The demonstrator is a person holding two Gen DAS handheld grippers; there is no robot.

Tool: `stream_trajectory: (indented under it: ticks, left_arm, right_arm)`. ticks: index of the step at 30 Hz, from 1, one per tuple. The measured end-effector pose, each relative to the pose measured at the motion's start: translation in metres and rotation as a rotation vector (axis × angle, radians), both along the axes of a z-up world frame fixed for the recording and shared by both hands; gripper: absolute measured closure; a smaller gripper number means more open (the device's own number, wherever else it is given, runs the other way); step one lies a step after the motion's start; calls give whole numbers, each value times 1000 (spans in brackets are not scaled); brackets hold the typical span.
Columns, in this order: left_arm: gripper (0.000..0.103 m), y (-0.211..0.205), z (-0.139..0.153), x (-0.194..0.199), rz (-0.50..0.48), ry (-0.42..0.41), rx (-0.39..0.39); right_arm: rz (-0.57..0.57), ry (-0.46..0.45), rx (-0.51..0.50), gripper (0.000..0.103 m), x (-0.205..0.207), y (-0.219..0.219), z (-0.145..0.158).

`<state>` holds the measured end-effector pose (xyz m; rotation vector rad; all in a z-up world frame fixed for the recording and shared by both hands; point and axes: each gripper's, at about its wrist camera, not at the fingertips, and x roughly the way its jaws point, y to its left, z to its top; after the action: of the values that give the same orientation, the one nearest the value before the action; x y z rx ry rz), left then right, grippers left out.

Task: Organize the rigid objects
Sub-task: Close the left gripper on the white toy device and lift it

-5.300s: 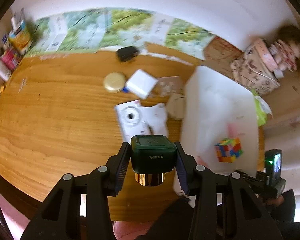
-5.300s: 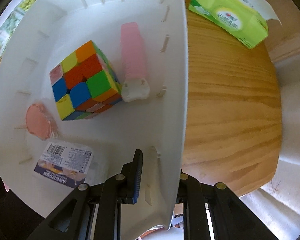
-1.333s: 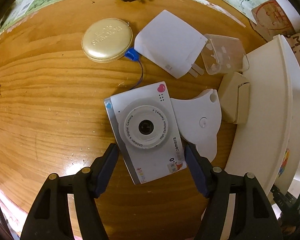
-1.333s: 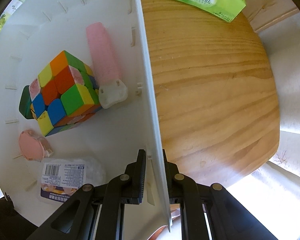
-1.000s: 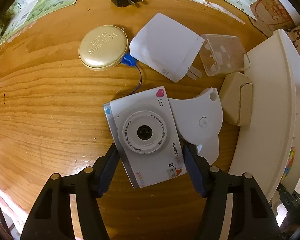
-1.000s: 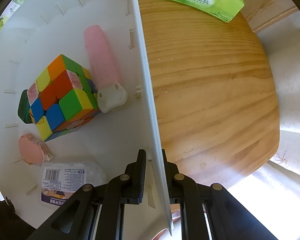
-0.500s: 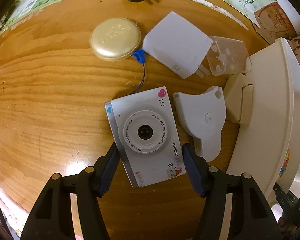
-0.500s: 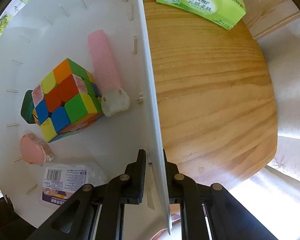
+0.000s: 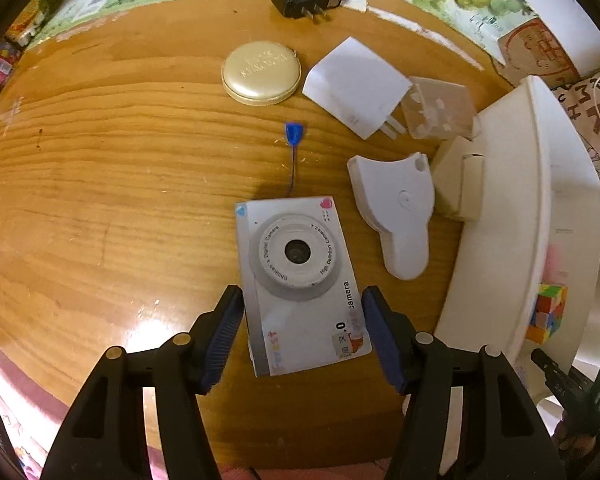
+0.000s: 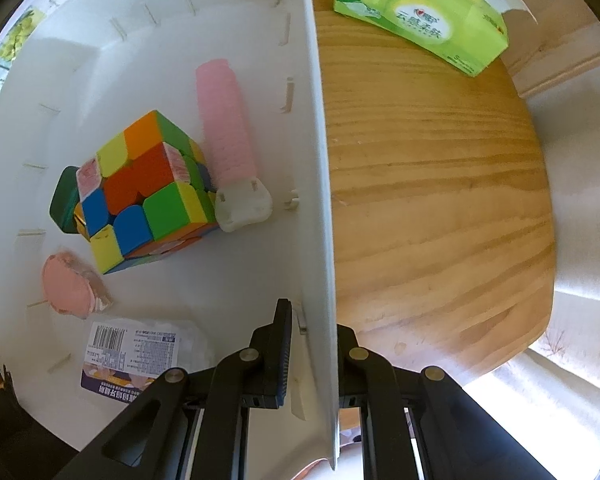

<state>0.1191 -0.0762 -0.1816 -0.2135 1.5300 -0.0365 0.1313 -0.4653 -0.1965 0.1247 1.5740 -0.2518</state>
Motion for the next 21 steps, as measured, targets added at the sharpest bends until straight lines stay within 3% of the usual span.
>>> stream_trajectory:
  ticks: [4, 5, 6, 8, 13, 21]
  left_arm:
    - [41, 1, 20, -11, 4, -52, 3]
    - [56, 0, 26, -13, 8, -68, 18]
    - [85, 1, 33, -14, 12, -82, 29]
    - [85, -2, 50, -16, 21, -102, -27]
    - [85, -11, 66, -23, 30, -156, -14]
    - [80, -3, 48, -36, 178, -54, -40]
  right_arm:
    - [38, -3, 0, 91, 1, 5, 5]
    - [43, -3, 1, 91, 1, 4, 6]
    - [56, -1, -1, 90, 1, 6, 6]
    - [83, 2, -3, 89, 1, 11, 8]
    - [127, 1, 4, 89, 3, 16, 10]
    - [206, -14, 12, 89, 0, 25, 15]
